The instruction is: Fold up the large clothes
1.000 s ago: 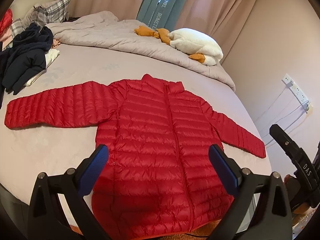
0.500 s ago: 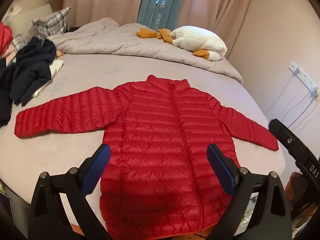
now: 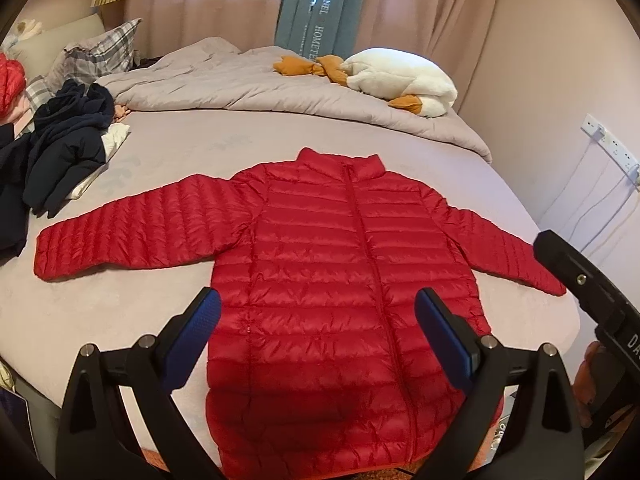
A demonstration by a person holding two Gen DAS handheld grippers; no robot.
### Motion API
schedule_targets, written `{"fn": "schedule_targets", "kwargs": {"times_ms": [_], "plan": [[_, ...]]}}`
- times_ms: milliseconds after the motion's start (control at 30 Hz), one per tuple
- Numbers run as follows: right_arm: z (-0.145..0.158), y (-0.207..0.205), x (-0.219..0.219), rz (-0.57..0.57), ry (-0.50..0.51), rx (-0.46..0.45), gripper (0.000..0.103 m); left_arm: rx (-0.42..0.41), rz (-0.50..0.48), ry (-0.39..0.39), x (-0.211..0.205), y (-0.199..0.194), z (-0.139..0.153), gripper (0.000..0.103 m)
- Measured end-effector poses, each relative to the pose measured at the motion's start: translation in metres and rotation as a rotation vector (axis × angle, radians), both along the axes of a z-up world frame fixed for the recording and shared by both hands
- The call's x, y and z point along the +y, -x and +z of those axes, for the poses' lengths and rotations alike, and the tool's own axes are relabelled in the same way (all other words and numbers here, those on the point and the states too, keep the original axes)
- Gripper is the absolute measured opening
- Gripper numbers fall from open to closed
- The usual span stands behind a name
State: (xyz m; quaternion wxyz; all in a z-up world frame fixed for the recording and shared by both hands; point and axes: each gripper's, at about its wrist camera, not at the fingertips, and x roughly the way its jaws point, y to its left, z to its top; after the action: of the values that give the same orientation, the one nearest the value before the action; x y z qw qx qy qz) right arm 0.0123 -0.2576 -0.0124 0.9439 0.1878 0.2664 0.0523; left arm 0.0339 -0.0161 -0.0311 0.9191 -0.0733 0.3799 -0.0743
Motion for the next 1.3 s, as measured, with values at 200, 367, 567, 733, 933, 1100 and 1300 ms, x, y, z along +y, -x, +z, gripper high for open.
{"fn": "schedule_targets", "kwargs": {"times_ms": [200,367,567,733,933,1100,1300], "plan": [[-0.001,-0.002,0.000,-0.002,-0.009,0.003,0.103,0.017,0.018,0.011,0.006,-0.002,-0.006,0.098],[-0.004,-0.002,-0.010,-0.036,-0.054,0.012,0.102,0.034,0.040,0.003,0.009,-0.005,-0.013,0.098],[-0.008,-0.003,-0.032,-0.116,-0.089,0.027,0.097,0.067,0.056,0.006,0.010,-0.013,-0.026,0.098],[-0.018,-0.001,-0.071,-0.222,-0.140,0.033,0.090,0.112,0.083,-0.022,0.009,-0.025,-0.049,0.098],[-0.051,0.001,-0.151,-0.425,-0.224,0.079,0.067,0.128,0.013,-0.028,-0.001,-0.030,-0.093,0.097],[-0.105,0.012,-0.227,-0.574,-0.396,0.150,0.054,0.233,0.000,-0.036,-0.008,-0.035,-0.136,0.096],[-0.171,0.037,-0.280,-0.795,-0.545,0.227,0.054,0.308,0.046,-0.063,-0.003,-0.044,-0.164,0.096]]}}
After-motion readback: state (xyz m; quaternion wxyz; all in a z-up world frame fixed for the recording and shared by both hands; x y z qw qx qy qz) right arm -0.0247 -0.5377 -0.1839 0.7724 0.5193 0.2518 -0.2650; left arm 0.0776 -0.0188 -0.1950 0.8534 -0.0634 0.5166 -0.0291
